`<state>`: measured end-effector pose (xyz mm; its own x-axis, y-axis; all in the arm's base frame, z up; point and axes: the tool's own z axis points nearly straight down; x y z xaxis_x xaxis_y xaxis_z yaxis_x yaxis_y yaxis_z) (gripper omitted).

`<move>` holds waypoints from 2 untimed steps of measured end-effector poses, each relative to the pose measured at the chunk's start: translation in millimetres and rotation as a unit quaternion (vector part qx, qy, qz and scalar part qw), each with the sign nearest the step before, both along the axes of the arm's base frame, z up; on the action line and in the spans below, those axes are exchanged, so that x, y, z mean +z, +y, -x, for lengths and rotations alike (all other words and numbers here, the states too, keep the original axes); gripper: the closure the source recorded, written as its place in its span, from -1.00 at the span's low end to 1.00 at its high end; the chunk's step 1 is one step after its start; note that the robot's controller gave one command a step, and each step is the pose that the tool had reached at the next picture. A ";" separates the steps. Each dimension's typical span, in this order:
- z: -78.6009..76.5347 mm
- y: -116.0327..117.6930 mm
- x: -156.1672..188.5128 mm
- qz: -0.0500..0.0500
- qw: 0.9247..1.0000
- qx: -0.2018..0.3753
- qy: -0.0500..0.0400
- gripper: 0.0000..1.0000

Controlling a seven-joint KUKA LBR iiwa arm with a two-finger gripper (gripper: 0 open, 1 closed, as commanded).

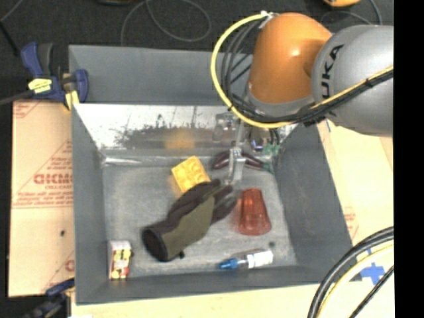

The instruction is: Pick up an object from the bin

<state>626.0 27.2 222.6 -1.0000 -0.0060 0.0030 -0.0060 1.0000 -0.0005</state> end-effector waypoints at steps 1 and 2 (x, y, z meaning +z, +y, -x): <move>-0.8 0.0 5.0 0.000 1.000 0.000 -0.004 -1.00; 13.9 11.4 -20.9 0.001 1.000 0.019 -0.007 -1.00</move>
Offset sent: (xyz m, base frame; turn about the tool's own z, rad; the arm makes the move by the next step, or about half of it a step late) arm -0.0485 0.0401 -0.0801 -0.1303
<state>612.1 38.7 201.7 -0.9990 -0.0436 -0.0116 -0.0436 0.9990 -0.0024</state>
